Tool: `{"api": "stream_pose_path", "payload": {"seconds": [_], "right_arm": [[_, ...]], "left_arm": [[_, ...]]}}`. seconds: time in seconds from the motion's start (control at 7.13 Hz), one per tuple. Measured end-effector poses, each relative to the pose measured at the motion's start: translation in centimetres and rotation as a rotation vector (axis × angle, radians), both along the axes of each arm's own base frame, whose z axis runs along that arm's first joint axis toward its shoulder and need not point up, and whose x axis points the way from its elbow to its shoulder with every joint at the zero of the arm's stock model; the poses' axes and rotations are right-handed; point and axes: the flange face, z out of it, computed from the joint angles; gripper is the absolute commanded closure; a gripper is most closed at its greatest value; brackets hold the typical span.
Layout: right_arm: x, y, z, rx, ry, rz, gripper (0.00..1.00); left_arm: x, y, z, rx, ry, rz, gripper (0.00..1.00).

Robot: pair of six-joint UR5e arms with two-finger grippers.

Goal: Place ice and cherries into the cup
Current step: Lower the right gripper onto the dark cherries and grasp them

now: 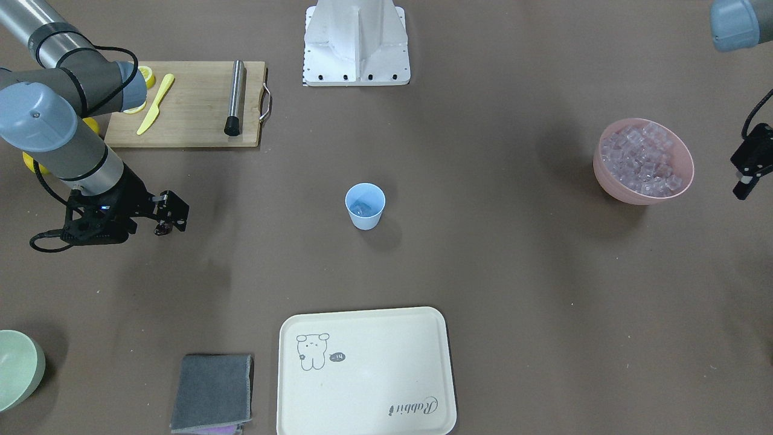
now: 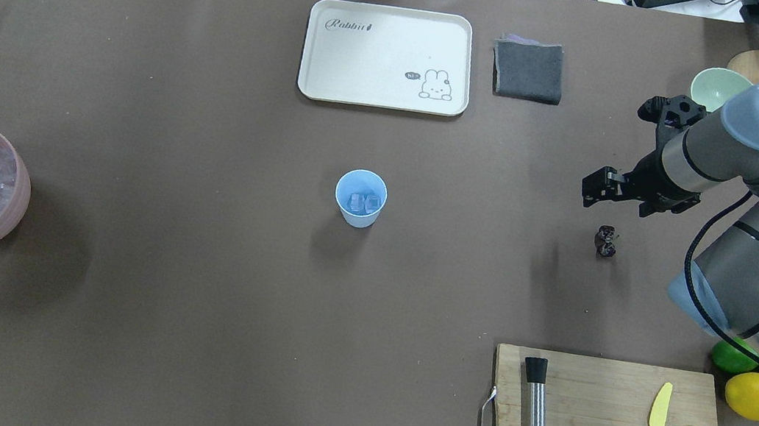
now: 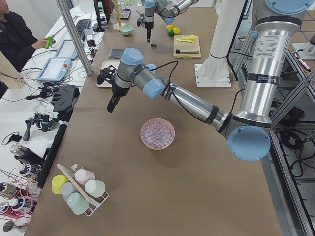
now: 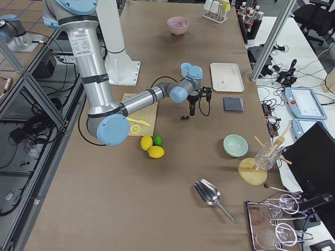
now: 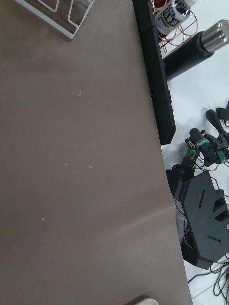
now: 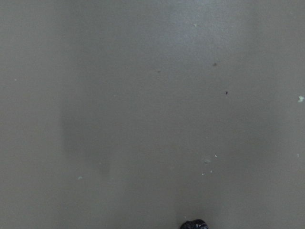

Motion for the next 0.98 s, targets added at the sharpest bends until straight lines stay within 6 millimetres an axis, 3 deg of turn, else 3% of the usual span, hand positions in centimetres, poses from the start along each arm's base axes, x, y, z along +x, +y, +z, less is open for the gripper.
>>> {"api": "stream_pose_path", "payload": {"seconds": [0.56, 0.7, 0.84, 0.98], "right_arm": [[-0.1, 1.9, 1.5, -0.019, 0.018, -0.013, 0.02], [-0.7, 2.2, 1.7, -0.019, 0.025, -0.018, 0.08], [-1.2, 2.5, 1.8, -0.016, 0.031, -0.022, 0.34], [-1.4, 2.7, 1.9, -0.02, 0.034, -0.019, 0.4]], "left_arm": [[0.0, 0.0, -0.1, 0.003, 0.0, 0.003, 0.02], [0.0, 0.0, -0.1, 0.002, 0.0, 0.003, 0.02], [0.0, 0.0, 0.0, 0.002, 0.0, 0.003, 0.02], [-0.1, 0.0, -0.1, 0.003, 0.0, 0.003, 0.02]]}}
